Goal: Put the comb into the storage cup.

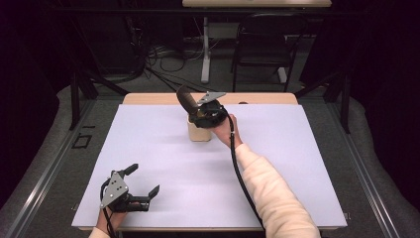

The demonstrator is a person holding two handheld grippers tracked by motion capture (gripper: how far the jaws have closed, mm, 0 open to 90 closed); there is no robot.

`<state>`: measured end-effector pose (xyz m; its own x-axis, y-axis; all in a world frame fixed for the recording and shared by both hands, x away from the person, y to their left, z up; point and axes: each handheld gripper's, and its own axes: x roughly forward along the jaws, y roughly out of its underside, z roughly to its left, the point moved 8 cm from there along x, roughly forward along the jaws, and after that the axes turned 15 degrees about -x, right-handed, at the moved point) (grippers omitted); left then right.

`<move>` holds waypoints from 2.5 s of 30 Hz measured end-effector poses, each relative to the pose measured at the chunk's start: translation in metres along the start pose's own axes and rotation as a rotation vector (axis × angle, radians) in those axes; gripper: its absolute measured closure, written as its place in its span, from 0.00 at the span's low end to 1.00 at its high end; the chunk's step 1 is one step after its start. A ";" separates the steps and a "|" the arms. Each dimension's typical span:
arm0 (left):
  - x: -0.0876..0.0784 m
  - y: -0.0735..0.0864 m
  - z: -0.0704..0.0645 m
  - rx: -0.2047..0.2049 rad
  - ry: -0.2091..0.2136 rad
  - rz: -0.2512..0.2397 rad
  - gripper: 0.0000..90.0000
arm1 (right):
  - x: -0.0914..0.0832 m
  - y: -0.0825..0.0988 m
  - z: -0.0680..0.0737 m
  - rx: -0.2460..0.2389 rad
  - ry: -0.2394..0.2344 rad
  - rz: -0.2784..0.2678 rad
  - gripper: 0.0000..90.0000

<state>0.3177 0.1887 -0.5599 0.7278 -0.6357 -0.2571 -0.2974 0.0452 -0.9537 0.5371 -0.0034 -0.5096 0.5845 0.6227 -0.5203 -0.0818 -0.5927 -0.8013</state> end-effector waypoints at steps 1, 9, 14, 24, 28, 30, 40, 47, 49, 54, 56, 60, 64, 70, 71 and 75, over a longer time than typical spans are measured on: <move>0.000 0.000 0.000 0.000 0.000 0.000 0.00 | -0.002 -0.001 0.001 0.001 -0.006 0.003 0.43; 0.001 -0.001 -0.001 0.000 -0.002 -0.002 0.00 | -0.015 -0.005 0.006 0.008 -0.041 0.005 0.23; 0.002 -0.001 -0.001 0.004 -0.002 0.000 0.00 | -0.023 -0.006 0.011 0.000 -0.072 0.017 0.15; 0.003 0.000 -0.001 0.002 -0.009 0.007 0.00 | -0.039 0.000 0.020 0.011 -0.134 0.026 0.04; 0.004 0.001 -0.002 -0.001 -0.005 0.008 0.00 | -0.045 0.009 0.022 0.024 -0.153 0.038 0.00; 0.003 0.000 -0.001 0.004 -0.006 0.005 0.00 | -0.049 0.013 0.023 0.024 -0.155 0.044 0.00; 0.002 0.001 0.000 -0.004 -0.004 0.006 0.00 | -0.075 0.034 0.031 0.029 -0.166 0.046 0.00; 0.000 0.001 0.000 -0.005 -0.009 0.005 0.00 | -0.093 0.044 0.039 0.036 -0.179 0.040 0.00; 0.000 0.002 0.000 -0.002 -0.009 0.006 0.00 | -0.097 0.047 0.042 0.035 -0.180 0.036 0.00; 0.000 0.002 0.000 -0.003 -0.011 0.006 0.00 | -0.108 0.053 0.049 0.030 -0.184 0.032 0.00; 0.000 0.002 0.000 -0.004 -0.012 0.006 0.00 | -0.111 0.057 0.052 0.032 -0.191 0.032 0.00; -0.001 0.002 -0.001 -0.003 -0.013 0.005 0.00 | -0.119 0.065 0.056 0.034 -0.189 0.035 0.00; -0.001 0.002 -0.001 -0.001 -0.012 0.007 0.00 | -0.126 0.075 0.058 0.040 -0.182 0.042 0.00; 0.000 0.002 -0.001 -0.003 -0.012 0.009 0.00 | -0.135 0.087 0.062 0.038 -0.174 0.033 0.00; 0.000 0.002 -0.001 -0.001 -0.012 0.009 0.00 | -0.136 0.089 0.063 0.039 -0.174 0.032 0.00; -0.001 0.002 0.000 -0.004 -0.015 0.007 0.00 | -0.141 0.095 0.067 0.038 -0.170 0.037 0.00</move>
<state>0.3163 0.1889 -0.5615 0.7349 -0.6239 -0.2657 -0.3050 0.0459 -0.9513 0.3928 -0.1137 -0.5319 0.4359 0.6800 -0.5896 -0.1332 -0.5991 -0.7895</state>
